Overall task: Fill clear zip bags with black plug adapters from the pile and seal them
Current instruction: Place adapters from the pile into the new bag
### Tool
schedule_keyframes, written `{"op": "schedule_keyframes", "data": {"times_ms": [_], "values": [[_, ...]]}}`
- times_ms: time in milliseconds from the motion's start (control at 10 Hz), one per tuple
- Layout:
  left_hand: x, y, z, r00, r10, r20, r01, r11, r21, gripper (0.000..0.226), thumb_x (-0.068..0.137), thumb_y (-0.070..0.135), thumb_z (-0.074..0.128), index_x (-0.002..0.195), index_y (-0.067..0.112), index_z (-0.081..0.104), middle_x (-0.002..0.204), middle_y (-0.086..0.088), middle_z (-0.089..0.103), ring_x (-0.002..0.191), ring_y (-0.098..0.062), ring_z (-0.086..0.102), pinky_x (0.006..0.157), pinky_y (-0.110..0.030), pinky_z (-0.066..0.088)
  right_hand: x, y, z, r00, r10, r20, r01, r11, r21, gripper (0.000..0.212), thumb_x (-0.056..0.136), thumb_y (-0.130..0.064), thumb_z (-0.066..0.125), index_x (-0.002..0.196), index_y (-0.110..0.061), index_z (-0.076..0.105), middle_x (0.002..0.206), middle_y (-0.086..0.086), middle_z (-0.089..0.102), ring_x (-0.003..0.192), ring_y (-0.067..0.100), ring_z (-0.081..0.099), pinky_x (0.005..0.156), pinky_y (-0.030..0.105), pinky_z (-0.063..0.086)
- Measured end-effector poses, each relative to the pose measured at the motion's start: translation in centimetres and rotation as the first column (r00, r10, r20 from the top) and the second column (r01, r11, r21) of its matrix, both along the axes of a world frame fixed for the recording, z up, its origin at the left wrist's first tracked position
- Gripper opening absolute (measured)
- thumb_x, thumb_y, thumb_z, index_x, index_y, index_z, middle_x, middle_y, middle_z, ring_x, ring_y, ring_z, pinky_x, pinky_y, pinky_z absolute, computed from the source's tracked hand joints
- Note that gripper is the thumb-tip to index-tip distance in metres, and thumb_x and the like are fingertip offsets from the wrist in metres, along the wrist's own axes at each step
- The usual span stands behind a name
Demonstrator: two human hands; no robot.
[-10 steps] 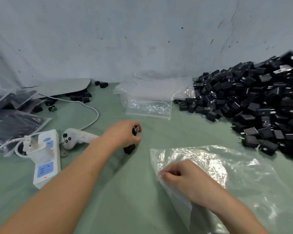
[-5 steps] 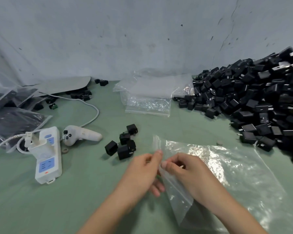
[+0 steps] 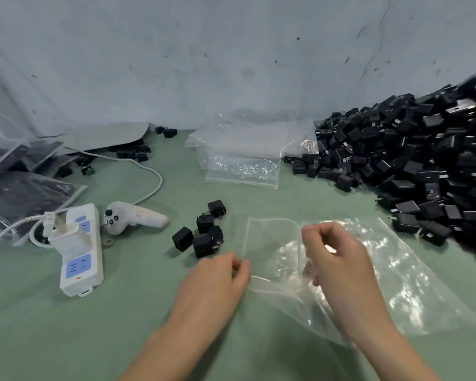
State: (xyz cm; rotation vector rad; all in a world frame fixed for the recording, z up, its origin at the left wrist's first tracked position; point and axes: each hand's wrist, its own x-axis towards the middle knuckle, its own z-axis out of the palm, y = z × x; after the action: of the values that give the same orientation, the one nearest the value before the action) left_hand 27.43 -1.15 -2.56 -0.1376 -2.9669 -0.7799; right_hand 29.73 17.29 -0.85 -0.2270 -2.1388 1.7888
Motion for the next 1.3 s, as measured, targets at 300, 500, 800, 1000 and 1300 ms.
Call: {"op": "schedule_keyframes", "data": {"times_ms": [300,500,800,1000,1300], "values": [[-5.9,-3.8,-0.4,0.989,-0.028,-0.143,-0.030,0.922,-0.386,0.079,0.084,0.071,0.048,0.150,0.034,0.026,0.161,-0.004,0.019,0.144,-0.025,0.027,0.114,-0.041,0.027,-0.2,-0.9,-1.0,0.980,0.160,0.119,-0.174,0.977,0.121,0.018,0.092,-0.043,0.062,0.078,-0.032,0.062,0.075,-0.008,0.065,0.053,0.014,0.066,0.059,0.030,0.046],[-10.0,-3.1,-0.8,0.988,-0.087,-0.127,0.028,0.911,-0.411,0.068,0.087,0.063,0.044,0.149,0.044,0.026,0.164,-0.003,0.016,0.131,-0.028,0.049,0.097,-0.039,0.044,-1.3,-1.2,-2.3,0.952,0.196,0.235,-0.231,0.964,0.130,0.021,0.094,-0.041,0.056,0.080,-0.026,0.062,0.077,-0.009,0.072,0.055,0.011,0.068,0.060,0.031,0.048],[-11.4,-1.7,-0.6,0.982,-0.099,-0.160,0.025,0.911,-0.412,0.026,0.084,0.048,0.050,0.107,0.036,0.054,0.118,0.000,0.050,0.093,-0.026,0.059,0.069,-0.032,0.041,-1.8,-1.1,-2.6,0.947,0.198,0.254,-0.240,0.960,0.145,0.020,0.093,-0.039,0.056,0.080,-0.024,0.061,0.081,-0.004,0.072,0.059,0.016,0.066,0.061,0.034,0.052],[-8.7,-1.7,-0.6,0.968,-0.014,-0.250,-0.059,0.958,-0.282,0.015,0.085,0.041,0.055,0.095,0.031,0.051,0.109,0.006,0.048,0.073,-0.024,0.059,0.063,-0.030,0.043,-1.6,-1.4,-2.6,0.959,0.162,0.234,-0.198,0.970,0.139,0.019,0.093,-0.040,0.057,0.080,-0.027,0.061,0.082,-0.006,0.071,0.064,0.017,0.068,0.067,0.038,0.056],[-1.6,2.3,4.5,0.872,-0.409,0.268,-0.388,-0.245,0.888,0.010,0.079,0.024,0.071,0.075,0.015,0.069,0.093,-0.015,0.063,0.061,-0.017,0.055,0.049,-0.026,0.042,-1.1,-2.9,-2.5,0.969,0.140,0.202,-0.190,0.948,0.257,0.024,0.096,-0.045,0.057,0.080,-0.028,0.060,0.079,-0.018,0.069,0.063,0.007,0.065,0.067,0.030,0.053]]}}
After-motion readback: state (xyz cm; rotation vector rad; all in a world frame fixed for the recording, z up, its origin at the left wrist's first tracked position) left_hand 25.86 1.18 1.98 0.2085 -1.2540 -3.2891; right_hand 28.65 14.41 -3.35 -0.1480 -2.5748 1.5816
